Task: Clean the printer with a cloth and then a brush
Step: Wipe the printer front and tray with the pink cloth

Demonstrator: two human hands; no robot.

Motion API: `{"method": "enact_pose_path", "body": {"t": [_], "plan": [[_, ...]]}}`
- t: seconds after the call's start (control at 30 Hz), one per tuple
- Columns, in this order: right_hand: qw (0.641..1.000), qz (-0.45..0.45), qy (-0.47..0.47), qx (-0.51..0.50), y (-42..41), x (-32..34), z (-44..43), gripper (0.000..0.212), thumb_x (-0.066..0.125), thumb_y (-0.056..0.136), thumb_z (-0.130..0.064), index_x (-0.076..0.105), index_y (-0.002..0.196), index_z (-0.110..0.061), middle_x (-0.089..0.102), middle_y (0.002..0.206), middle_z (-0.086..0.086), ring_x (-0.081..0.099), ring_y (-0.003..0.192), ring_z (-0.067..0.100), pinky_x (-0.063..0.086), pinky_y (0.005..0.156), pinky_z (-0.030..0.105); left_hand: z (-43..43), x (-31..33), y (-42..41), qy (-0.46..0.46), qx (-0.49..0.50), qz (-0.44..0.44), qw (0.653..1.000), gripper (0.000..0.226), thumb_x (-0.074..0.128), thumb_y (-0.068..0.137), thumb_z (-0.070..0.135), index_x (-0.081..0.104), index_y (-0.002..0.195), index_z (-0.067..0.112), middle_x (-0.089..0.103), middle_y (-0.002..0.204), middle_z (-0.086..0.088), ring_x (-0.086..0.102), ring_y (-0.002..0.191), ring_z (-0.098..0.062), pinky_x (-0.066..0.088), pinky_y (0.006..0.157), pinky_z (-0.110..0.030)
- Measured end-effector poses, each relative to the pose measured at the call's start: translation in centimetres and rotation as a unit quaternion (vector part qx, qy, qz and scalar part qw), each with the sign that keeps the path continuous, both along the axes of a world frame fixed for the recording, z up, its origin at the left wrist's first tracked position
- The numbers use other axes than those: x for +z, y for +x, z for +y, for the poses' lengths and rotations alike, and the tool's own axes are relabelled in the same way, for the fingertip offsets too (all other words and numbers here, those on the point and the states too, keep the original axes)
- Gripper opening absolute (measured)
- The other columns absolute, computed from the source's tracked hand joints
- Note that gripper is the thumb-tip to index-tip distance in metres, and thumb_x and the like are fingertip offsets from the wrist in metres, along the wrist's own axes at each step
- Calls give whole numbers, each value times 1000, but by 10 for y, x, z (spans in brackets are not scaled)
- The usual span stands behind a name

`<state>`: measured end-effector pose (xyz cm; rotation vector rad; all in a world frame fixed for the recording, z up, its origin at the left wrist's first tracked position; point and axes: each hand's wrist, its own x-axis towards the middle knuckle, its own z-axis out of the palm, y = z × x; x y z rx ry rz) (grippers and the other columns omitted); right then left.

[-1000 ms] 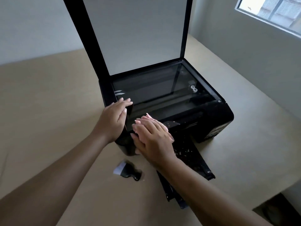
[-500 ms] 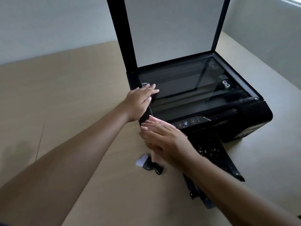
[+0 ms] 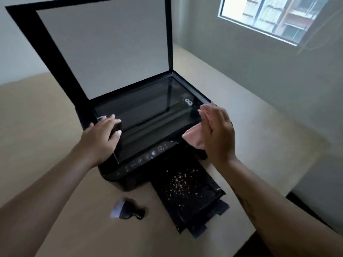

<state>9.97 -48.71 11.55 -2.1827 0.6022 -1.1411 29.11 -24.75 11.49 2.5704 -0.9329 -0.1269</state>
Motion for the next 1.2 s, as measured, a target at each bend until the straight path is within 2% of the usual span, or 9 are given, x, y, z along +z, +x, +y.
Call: {"method": "enact_pose_path", "body": {"t": [0.2,0.33,0.43,0.63,0.73,0.83,1.0,1.1,1.2], "plan": [[979,161,-105,65,-16,-54,-60,35,55,94,-38,63,117,-13,55,136,14,40,139,30,32,115,47,-50,3,-61,84,-24,33,996,93,21,67,90,22,148,46,8,163,11,-10,150,-25,-11,114,-58],[998,50,12,34,-16,-58,-64,20,49,99,-17,63,114,-12,56,136,15,43,137,28,41,105,54,-53,-3,-65,124,-5,-32,992,99,18,63,95,19,148,46,3,164,11,-11,149,-26,-6,115,-61],[996,9,50,-69,6,-62,-34,19,49,98,-20,59,113,-17,58,133,15,43,137,29,36,109,55,-54,-2,-69,114,5,-33,993,97,19,63,95,21,147,46,5,163,12,-9,150,-24,-4,116,-60],[996,-43,83,-7,-10,-65,-30,25,48,100,-15,57,124,-13,48,143,8,30,144,27,29,117,37,-56,-3,-67,116,3,-29,993,90,24,68,91,21,146,46,7,162,11,-8,150,-23,-4,115,-61],[948,-163,251,-109,-17,-56,3,31,49,100,-13,45,131,-12,50,141,11,47,134,18,42,106,22,-56,-3,-69,113,0,-26,993,89,24,69,91,21,145,46,8,162,10,-7,149,-24,-3,115,-61],[862,-251,394,-197,4,-60,50,36,58,96,-16,43,128,-13,51,134,7,54,124,13,49,102,31,-56,-2,-69,107,-5,-25,994,90,24,69,91,23,146,45,9,162,10,-6,150,-24,-2,116,-61],[750,-326,468,-336,57,-41,62,41,62,93,-17,50,130,-5,39,135,10,51,122,14,43,104,19,-56,-2,-68,102,-13,-21,994,90,26,69,92,23,146,46,9,162,9,-6,149,-23,-3,116,-61],[734,-337,485,-335,67,-35,82,46,57,96,-28,44,137,-11,47,135,2,53,119,5,43,103,21,-55,-2,-68,98,-21,-24,995,90,27,69,91,24,146,45,10,162,9,-6,149,-23,-3,115,-61],[774,-336,480,-241,68,-35,113,53,48,92,-34,38,142,-18,50,125,-21,49,110,-18,38,95,6,-54,-2,-65,101,-26,-27,994,94,21,65,94,22,146,45,9,162,10,-6,149,-23,-3,115,-62]]}}
